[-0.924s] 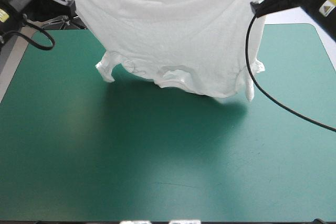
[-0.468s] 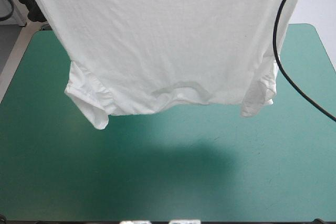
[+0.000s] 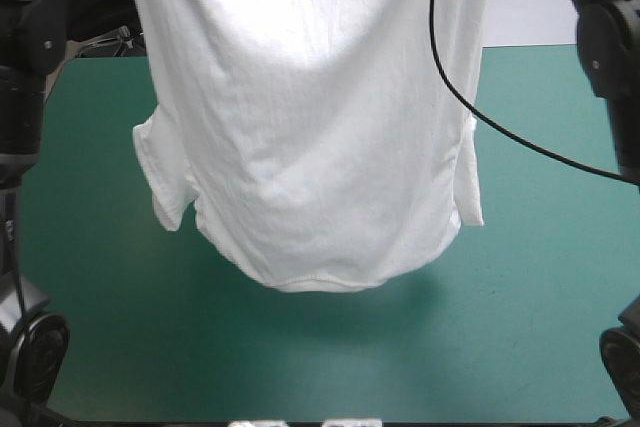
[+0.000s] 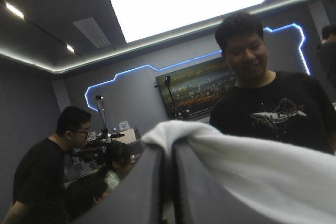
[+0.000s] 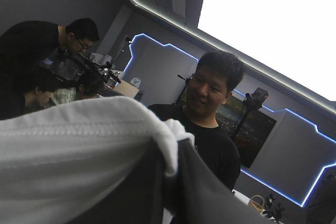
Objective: Fold the cloth
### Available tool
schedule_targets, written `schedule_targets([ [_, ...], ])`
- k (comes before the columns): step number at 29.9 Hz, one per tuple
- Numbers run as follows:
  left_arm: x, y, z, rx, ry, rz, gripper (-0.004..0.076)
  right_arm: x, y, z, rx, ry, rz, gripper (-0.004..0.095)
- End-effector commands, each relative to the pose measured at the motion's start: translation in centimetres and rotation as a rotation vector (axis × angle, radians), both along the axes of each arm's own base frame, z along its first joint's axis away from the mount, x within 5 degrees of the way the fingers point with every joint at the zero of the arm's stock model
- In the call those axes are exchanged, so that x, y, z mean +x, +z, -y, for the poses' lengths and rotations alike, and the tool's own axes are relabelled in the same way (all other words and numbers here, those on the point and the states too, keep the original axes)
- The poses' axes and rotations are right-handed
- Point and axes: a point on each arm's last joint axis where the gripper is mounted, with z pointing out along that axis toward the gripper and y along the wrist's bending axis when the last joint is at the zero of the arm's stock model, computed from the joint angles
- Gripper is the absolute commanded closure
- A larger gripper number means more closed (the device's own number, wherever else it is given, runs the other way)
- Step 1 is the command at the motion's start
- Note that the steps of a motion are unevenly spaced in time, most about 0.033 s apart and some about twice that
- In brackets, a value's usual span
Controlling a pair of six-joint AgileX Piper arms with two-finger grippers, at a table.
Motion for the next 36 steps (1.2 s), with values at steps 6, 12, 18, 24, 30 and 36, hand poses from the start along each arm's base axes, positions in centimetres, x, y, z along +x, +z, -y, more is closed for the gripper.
schedule_targets([
  [6,1.4,0.8,0.6,0.068,0.025,0.381,0.0741,4.1,-0.1,-0.3,0.019,0.014,0.333,0.0925],
  [12,2.4,0.5,-1.0,0.039,0.037,0.437,0.0741,7.3,-1.5,2.0,0.186,0.06,0.353,0.0926],
  [18,4.7,-1.4,-2.2,0.006,0.078,0.172,0.0741,9.0,-3.3,2.7,0.215,0.027,0.094,0.0926],
  [24,8.8,-7.5,-2.2,-0.034,0.096,-0.358,0.0741,12.4,-9.2,2.3,0.173,-0.039,-0.423,0.0926],
  [30,11.1,-14.5,-1.9,-0.021,0.119,-0.774,0.0741,14.7,-16.4,1.2,0.13,-0.022,-0.795,0.0926],
  [36,11.3,-21.2,-1.6,-0.003,0.121,-1.107,0.0741,14.1,-21.5,0.9,0.085,-0.018,-1.067,0.0926],
])
